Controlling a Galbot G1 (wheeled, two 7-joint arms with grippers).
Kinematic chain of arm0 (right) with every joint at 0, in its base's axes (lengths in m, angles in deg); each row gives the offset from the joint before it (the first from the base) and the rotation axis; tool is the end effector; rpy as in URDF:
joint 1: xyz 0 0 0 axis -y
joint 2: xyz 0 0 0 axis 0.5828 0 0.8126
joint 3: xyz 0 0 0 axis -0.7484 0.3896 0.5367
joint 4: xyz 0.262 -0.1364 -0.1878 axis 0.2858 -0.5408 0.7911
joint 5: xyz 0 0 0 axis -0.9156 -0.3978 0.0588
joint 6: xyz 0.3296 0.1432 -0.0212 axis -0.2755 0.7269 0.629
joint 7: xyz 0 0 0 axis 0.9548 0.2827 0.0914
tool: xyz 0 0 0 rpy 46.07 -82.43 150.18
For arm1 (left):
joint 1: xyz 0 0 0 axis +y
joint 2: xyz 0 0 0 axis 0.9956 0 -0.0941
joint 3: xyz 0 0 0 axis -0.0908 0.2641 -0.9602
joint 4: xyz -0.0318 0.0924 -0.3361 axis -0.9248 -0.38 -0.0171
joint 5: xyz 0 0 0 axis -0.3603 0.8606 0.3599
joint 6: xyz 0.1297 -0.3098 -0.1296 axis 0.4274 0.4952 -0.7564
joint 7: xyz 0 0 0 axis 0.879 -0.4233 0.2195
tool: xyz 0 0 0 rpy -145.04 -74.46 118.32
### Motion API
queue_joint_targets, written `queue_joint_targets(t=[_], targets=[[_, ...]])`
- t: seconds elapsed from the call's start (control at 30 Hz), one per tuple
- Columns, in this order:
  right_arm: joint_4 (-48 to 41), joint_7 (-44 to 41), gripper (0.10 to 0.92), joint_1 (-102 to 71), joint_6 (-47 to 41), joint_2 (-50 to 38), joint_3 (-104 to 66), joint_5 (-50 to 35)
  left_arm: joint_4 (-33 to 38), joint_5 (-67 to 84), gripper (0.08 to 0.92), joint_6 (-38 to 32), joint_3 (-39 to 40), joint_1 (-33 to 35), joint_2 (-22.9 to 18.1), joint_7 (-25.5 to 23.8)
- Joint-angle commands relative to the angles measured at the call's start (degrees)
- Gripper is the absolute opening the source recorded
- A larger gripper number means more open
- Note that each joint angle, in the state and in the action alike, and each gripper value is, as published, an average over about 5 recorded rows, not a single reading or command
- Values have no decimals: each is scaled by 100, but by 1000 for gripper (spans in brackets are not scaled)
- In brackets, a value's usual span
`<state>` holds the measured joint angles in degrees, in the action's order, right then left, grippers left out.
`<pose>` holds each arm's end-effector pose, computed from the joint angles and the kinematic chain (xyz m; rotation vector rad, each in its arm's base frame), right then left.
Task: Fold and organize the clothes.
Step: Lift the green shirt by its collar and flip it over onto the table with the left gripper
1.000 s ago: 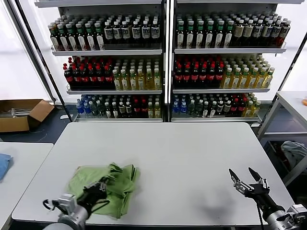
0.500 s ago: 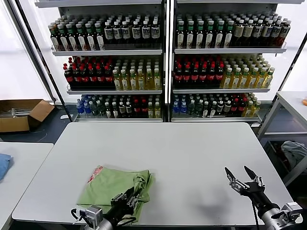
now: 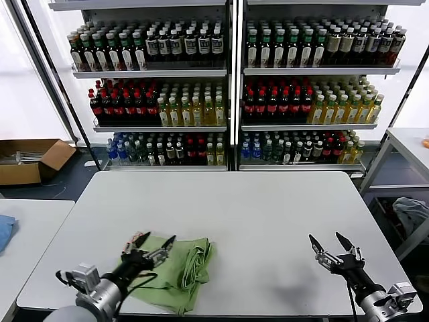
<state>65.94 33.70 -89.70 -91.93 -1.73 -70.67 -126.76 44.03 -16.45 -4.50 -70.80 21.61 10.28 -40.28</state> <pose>0.1760 -0.1467 -0.2588 0.3018 -2.9057 -0.2551 0.2017 0.0707 -0.2178 -0.3964 -2.6887 0.2408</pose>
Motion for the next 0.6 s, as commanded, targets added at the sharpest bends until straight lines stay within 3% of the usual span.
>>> queue_joint_targets(t=[0.03,0.33,0.6], targets=[[13,10,823,31,-6,-15,101,23,-1485,60,802,50,-771,-328,263,374],[34,57,823,145,-46,15,224,56,-1947,-466,823,3,-241,-421,-146,353],[47,34,823,72,-32,50,144,41,-1851,-550,817,-43,-222,-246,-453,358]])
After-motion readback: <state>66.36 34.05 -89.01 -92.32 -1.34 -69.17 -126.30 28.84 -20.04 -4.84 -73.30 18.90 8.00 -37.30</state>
